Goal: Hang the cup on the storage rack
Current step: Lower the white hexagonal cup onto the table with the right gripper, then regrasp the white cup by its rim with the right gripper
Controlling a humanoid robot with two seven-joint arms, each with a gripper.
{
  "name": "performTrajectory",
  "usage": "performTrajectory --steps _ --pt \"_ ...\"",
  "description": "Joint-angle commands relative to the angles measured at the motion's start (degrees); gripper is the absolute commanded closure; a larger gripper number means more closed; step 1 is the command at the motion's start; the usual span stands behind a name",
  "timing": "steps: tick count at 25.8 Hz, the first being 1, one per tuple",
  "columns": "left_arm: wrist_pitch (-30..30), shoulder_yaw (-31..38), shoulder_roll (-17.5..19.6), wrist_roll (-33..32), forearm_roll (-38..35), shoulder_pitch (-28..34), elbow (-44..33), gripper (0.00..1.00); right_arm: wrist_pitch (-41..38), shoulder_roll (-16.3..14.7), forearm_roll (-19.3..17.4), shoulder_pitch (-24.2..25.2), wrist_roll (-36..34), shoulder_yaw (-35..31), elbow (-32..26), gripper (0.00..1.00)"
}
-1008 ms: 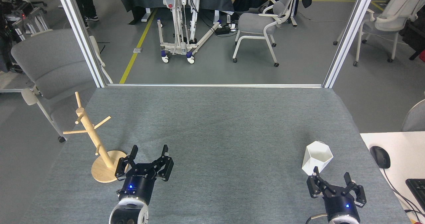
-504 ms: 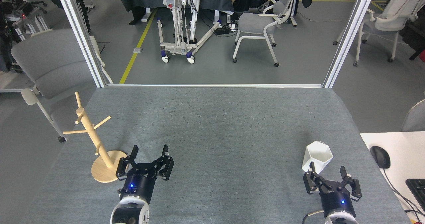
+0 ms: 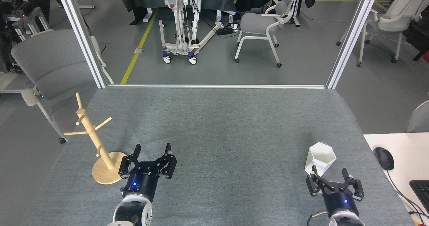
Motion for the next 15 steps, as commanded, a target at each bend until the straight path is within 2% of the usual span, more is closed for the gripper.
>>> performTrajectory --steps 1,15 --pt "-0.1 0.0 0.1 -0.1 0.0 -0.4 0.1 0.01 0.2 -0.1 0.0 -0.7 0.1 0.5 0.8 0.01" --pt "-0.1 0.0 0.0 -0.1 0.0 -0.3 0.1 0.01 0.3 -0.1 0.0 -8.3 0.1 0.8 9.7 0.01"
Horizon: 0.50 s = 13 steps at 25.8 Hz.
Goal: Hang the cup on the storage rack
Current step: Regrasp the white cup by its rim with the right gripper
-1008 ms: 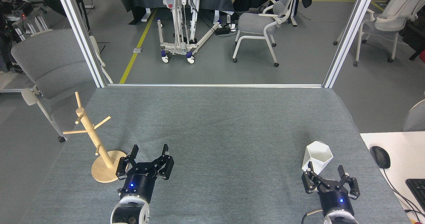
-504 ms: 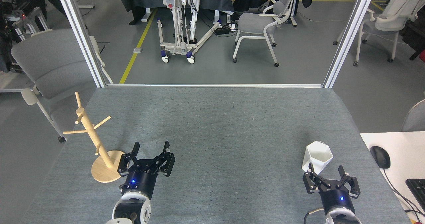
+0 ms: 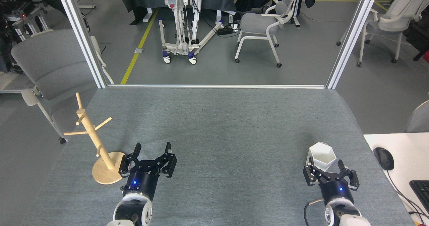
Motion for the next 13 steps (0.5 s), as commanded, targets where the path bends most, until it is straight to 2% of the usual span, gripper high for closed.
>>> performTrajectory --steps 1,13 --pt "0.0 0.0 -0.2 0.0 0.0 0.0 0.0 0.01 0.1 0.0 0.0 -2.3 -0.1 0.1 2.8 0.01" --pt "0.0 0.0 0.1 -0.2 0.0 0.1 -0.1 0.01 0.4 0.0 0.0 -6.6 -0.1 1.4 8.6 0.01"
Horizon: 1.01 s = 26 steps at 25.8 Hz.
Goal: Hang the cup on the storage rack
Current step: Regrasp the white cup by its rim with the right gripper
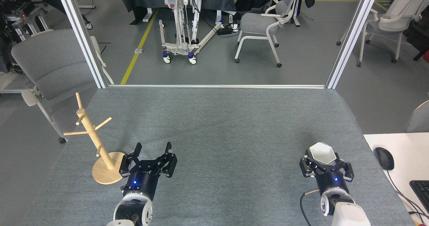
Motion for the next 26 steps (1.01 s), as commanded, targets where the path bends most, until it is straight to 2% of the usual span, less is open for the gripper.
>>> performTrajectory --steps 1,10,12,16,18,19,20,24,26 --pt "0.0 0.0 0.2 0.0 0.0 0.1 0.0 0.01 -0.3 0.0 0.2 -0.7 0.0 0.0 1.2 0.01" --pt "-0.1 0.0 0.3 0.1 0.0 0.3 -0.2 0.01 -0.1 0.1 0.7 -1.0 0.0 0.0 2.0 0.01" --pt "-0.2 0.0 0.3 0.2 0.0 0.3 -0.3 0.01 0.0 0.2 0.7 -1.0 0.1 0.0 2.1 0.04" --pt "-0.2 0.0 0.3 0.3 0.0 0.3 -0.4 0.01 -0.1 0.2 0.8 -1.0 0.1 -0.1 2.1 0.29" --pt "-0.3 0.0 0.3 0.3 0.0 0.3 -0.4 0.01 -0.1 0.3 0.8 -0.9 0.1 -0.1 2.1 0.48" --pt "-0.3 0.0 0.3 0.3 0.0 0.3 -0.4 0.01 -0.2 0.4 1.0 -0.9 0.2 -0.1 2.0 0.62" --pt "-0.3 0.0 0.3 0.3 0.0 0.3 -0.4 0.01 -0.4 0.4 1.2 -0.9 0.2 -0.2 2.0 0.7" --pt "-0.3 0.0 0.3 0.3 0.0 0.3 -0.4 0.01 -0.7 0.3 1.0 -0.9 0.1 -0.3 1.3 0.75" --pt "-0.3 0.0 0.3 0.3 0.0 0.3 -0.4 0.01 -0.8 0.0 0.8 -0.9 0.1 -0.5 0.6 0.81"
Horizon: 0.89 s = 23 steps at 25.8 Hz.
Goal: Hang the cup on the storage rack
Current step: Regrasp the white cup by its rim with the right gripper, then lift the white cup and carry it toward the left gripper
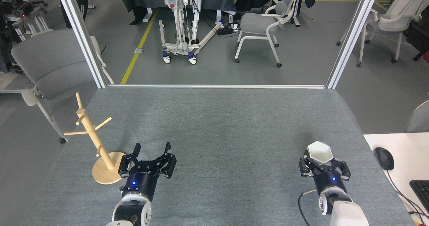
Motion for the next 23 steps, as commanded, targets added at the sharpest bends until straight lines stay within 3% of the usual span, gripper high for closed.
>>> performTrajectory --steps 1,4,8,14,17,23 --pt "-0.1 0.0 0.0 0.0 0.0 -0.1 0.0 0.01 0.1 -0.4 -0.2 0.0 -0.3 -0.4 -1.6 0.83" --pt "-0.1 0.0 0.0 0.0 0.0 -0.1 0.0 0.01 0.7 -1.6 -0.2 0.2 0.3 -0.6 -7.1 0.83" --pt "-0.1 0.0 0.0 0.0 0.0 -0.1 0.0 0.01 2.8 -3.1 -0.6 1.3 4.8 -0.7 -19.8 0.88" --pt "-0.3 -0.1 0.4 0.1 -0.5 -0.1 -0.3 0.01 17.5 -1.8 -2.0 4.5 13.3 3.3 -36.7 0.91" --pt "-1.0 -1.0 2.1 0.1 -1.9 0.0 -0.4 0.01 26.6 -0.3 -2.0 4.2 14.3 11.8 -38.6 0.92" --pt "-3.1 -8.7 5.7 3.3 -8.8 0.0 -0.4 0.01 39.3 2.1 -1.5 1.6 25.6 27.5 -39.4 0.94"
